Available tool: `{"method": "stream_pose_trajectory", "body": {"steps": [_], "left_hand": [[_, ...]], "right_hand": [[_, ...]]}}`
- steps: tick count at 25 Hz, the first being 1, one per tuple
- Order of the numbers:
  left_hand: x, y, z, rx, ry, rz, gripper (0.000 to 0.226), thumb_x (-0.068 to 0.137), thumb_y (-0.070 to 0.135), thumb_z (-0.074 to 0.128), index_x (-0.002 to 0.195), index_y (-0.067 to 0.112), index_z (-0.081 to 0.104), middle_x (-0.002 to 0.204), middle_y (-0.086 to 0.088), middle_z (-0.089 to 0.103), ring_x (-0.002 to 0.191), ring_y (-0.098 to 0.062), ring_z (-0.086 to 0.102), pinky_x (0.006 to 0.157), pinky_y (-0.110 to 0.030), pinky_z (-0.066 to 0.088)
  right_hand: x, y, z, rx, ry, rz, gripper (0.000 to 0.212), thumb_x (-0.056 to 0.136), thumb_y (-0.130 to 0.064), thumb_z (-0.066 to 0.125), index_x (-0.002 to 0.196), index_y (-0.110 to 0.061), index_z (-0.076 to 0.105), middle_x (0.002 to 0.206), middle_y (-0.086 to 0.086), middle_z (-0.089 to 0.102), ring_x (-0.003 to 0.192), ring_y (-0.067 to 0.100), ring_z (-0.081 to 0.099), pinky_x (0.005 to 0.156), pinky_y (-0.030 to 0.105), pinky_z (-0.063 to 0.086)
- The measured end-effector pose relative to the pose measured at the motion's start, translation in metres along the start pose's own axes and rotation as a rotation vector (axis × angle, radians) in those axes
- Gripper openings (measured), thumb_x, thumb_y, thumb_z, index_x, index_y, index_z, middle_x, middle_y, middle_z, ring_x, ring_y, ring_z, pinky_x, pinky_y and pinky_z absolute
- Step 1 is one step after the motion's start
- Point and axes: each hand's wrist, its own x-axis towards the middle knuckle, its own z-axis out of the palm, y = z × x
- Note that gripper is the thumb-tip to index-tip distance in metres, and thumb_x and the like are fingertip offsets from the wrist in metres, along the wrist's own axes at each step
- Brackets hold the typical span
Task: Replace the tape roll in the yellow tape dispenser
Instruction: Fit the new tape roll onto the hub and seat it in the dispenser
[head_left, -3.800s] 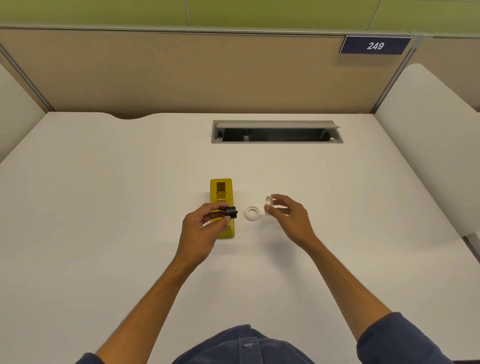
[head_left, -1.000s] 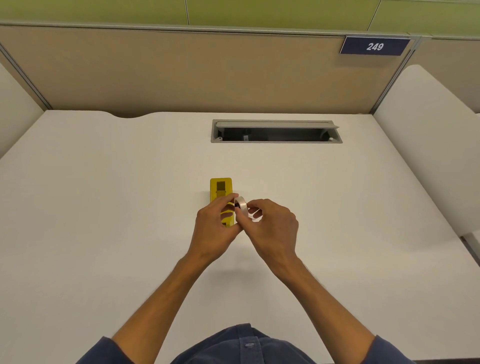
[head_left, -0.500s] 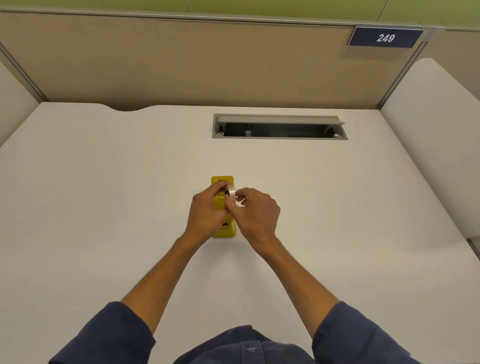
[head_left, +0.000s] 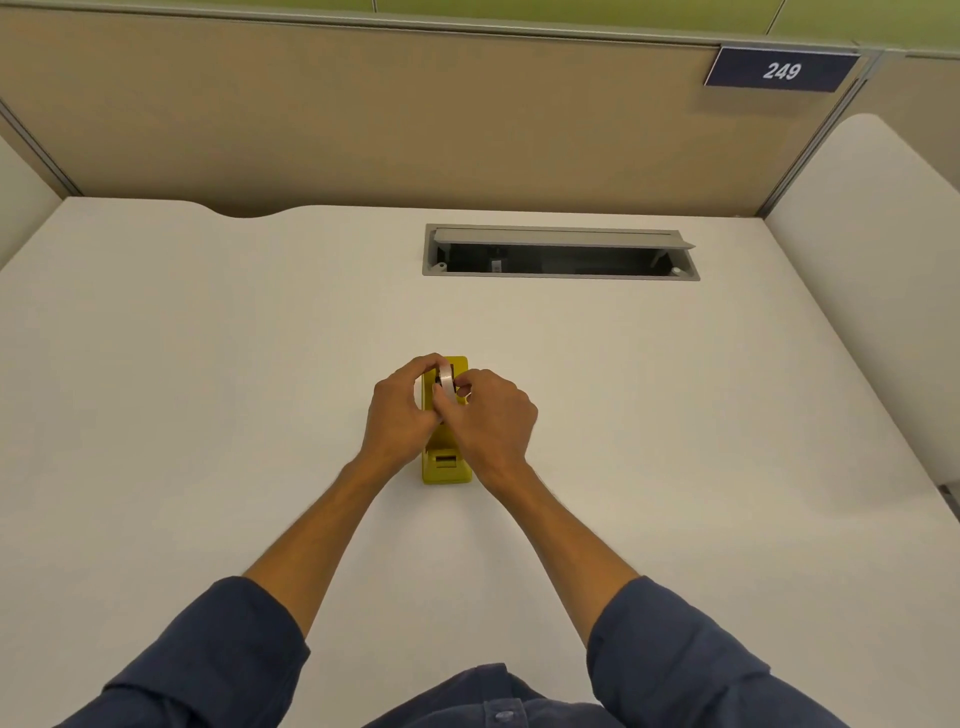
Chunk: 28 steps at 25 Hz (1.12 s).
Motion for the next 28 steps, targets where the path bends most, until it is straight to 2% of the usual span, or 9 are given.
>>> {"method": "stream_pose_trajectory", "body": {"steps": [3, 7, 10, 13, 17, 22, 25, 28], "left_hand": [[0.004, -0.002, -0.002, 0.004, -0.002, 0.0, 0.048, 0.076, 0.008, 0.071, 0.12, 0.022, 0.06, 0.121, 0.004, 0.065, 0.111, -0.014, 0.058, 0.089, -0.016, 0.043], [0.004, -0.005, -0.005, 0.034, -0.034, 0.008, 0.047, 0.077, 0.007, 0.069, 0.122, 0.02, 0.059, 0.125, 0.0, 0.063, 0.116, -0.019, 0.057, 0.099, -0.034, 0.048], [0.004, -0.006, -0.004, 0.028, -0.057, 0.018, 0.046, 0.077, 0.004, 0.067, 0.12, 0.021, 0.06, 0.123, 0.002, 0.064, 0.112, -0.017, 0.058, 0.092, -0.026, 0.047], [0.005, -0.005, -0.002, 0.031, -0.067, 0.026, 0.044, 0.078, 0.004, 0.067, 0.117, 0.022, 0.06, 0.12, 0.003, 0.065, 0.108, -0.015, 0.059, 0.087, -0.019, 0.044], [0.007, -0.008, -0.005, 0.048, -0.097, 0.062, 0.044, 0.075, 0.003, 0.068, 0.114, 0.021, 0.059, 0.119, 0.003, 0.063, 0.109, -0.018, 0.059, 0.092, -0.03, 0.049], [0.009, -0.014, -0.007, 0.082, -0.11, 0.026, 0.051, 0.076, 0.008, 0.069, 0.124, 0.019, 0.058, 0.141, -0.002, 0.048, 0.13, -0.016, 0.041, 0.103, -0.031, 0.036], [0.012, -0.016, -0.008, 0.105, -0.142, 0.059, 0.052, 0.076, 0.004, 0.067, 0.126, 0.016, 0.057, 0.139, -0.005, 0.05, 0.136, -0.018, 0.036, 0.109, -0.039, 0.035], [0.015, -0.017, -0.01, 0.132, -0.151, 0.064, 0.052, 0.074, 0.003, 0.067, 0.123, 0.018, 0.058, 0.136, -0.005, 0.053, 0.134, -0.018, 0.037, 0.106, -0.037, 0.038]], "right_hand": [[0.003, -0.002, 0.004, 0.0, 0.002, 0.004, 0.031, 0.083, -0.049, 0.054, 0.072, -0.023, 0.067, 0.068, -0.006, 0.069, 0.06, 0.017, 0.059, 0.051, 0.024, 0.029], [0.002, -0.002, 0.009, -0.027, 0.002, -0.001, 0.029, 0.083, -0.047, 0.055, 0.071, -0.023, 0.065, 0.066, -0.006, 0.068, 0.055, 0.013, 0.05, 0.048, 0.022, 0.023], [0.001, -0.001, 0.009, -0.057, -0.005, 0.001, 0.029, 0.083, -0.046, 0.055, 0.071, -0.022, 0.065, 0.065, -0.006, 0.066, 0.054, 0.014, 0.048, 0.046, 0.021, 0.018], [0.002, -0.001, 0.009, -0.065, -0.008, 0.02, 0.03, 0.084, -0.045, 0.054, 0.07, -0.021, 0.065, 0.065, -0.005, 0.065, 0.054, 0.014, 0.048, 0.047, 0.023, 0.02], [0.004, -0.001, 0.011, -0.061, -0.046, 0.045, 0.028, 0.085, -0.043, 0.055, 0.072, -0.02, 0.064, 0.067, -0.004, 0.065, 0.057, 0.016, 0.051, 0.055, 0.026, 0.028], [0.009, -0.003, 0.011, -0.091, -0.091, 0.054, 0.028, 0.085, -0.042, 0.055, 0.078, -0.018, 0.068, 0.072, -0.001, 0.067, 0.063, 0.019, 0.055, 0.058, 0.028, 0.035], [0.011, -0.005, 0.009, -0.116, -0.112, 0.055, 0.028, 0.085, -0.042, 0.054, 0.077, -0.017, 0.067, 0.073, 0.0, 0.067, 0.065, 0.022, 0.058, 0.058, 0.029, 0.035], [0.012, -0.005, 0.009, -0.127, -0.135, 0.057, 0.028, 0.086, -0.04, 0.055, 0.076, -0.016, 0.064, 0.074, 0.002, 0.067, 0.063, 0.021, 0.053, 0.058, 0.029, 0.033]]}}
